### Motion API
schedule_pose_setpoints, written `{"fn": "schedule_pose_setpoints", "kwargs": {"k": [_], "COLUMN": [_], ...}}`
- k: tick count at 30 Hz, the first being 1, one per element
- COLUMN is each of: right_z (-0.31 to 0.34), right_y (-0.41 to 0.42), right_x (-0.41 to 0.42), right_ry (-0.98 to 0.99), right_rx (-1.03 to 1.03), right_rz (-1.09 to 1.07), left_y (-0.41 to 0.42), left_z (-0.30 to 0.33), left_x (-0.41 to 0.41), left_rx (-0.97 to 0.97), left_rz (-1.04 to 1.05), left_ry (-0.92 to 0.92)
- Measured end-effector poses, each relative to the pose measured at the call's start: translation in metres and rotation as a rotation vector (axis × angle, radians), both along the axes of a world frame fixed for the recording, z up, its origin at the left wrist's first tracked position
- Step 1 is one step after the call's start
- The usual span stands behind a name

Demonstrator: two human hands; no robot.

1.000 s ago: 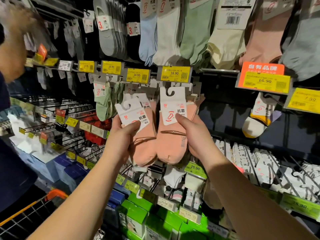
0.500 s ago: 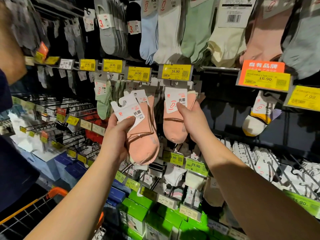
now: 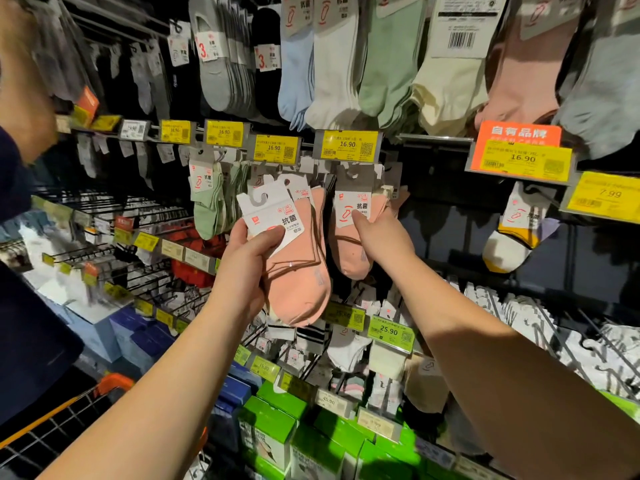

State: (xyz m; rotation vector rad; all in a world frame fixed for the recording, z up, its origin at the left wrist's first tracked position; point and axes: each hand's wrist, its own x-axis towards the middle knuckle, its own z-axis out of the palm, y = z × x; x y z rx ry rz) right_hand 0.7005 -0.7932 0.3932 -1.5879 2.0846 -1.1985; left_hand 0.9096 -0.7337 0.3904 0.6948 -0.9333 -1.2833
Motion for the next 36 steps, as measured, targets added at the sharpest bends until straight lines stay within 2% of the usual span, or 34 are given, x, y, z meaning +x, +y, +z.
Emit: {"fn": "schedule_pose_setpoints", "kwargs": {"k": [4, 8, 11, 14, 17, 22, 26, 29, 34, 36], "right_z": [0.001, -0.003, -0.006, -0.008, -0.012, -0.017, -0.022, -0.029, -0.033, -0.035], "right_y": [-0.004, 0.001, 0.019, 0.05, 0.08, 0.094, 0.091, 0.089, 0.09, 0.087], "right_x": [-0.002, -0.005, -0.008, -0.001, 0.017, 0.039, 0.044, 0.048, 0.053, 0.052], "right_ry": [0.073, 0.053, -0.028, -0.157, -0.329, -0.422, -0.515, -0.6, -0.742, -0.833], "right_rx": [0.047, 0.087, 0.035, -0.15, -0.242, -0.129, -0.103, -0.103, -0.109, -0.113], "right_rz": [-0.045, 0.007, 0.013, 0.021, 0.194, 0.446, 0.459, 0.493, 0.527, 0.524], "left_y": [0.001, 0.003, 0.003, 0.005, 0.007, 0.007, 0.005, 0.0, 0.0, -0.002], "left_z": [0.001, -0.001, -0.004, -0.009, -0.014, -0.02, -0.026, -0.031, -0.032, -0.032], "left_x": [-0.003, -0.004, 0.0, 0.001, -0.002, -0.009, -0.012, -0.013, -0.016, -0.015], "left_rx": [-0.002, 0.016, 0.031, 0.036, 0.051, 0.048, 0.025, 0.013, 0.0, 0.025], "left_rz": [-0.008, -0.022, -0.029, -0.035, -0.047, -0.074, -0.08, -0.052, 0.065, 0.073], "left_ry": [-0.005, -0.008, -0.001, 0.005, -0.001, -0.009, -0.056, -0.141, -0.429, -0.454]}}
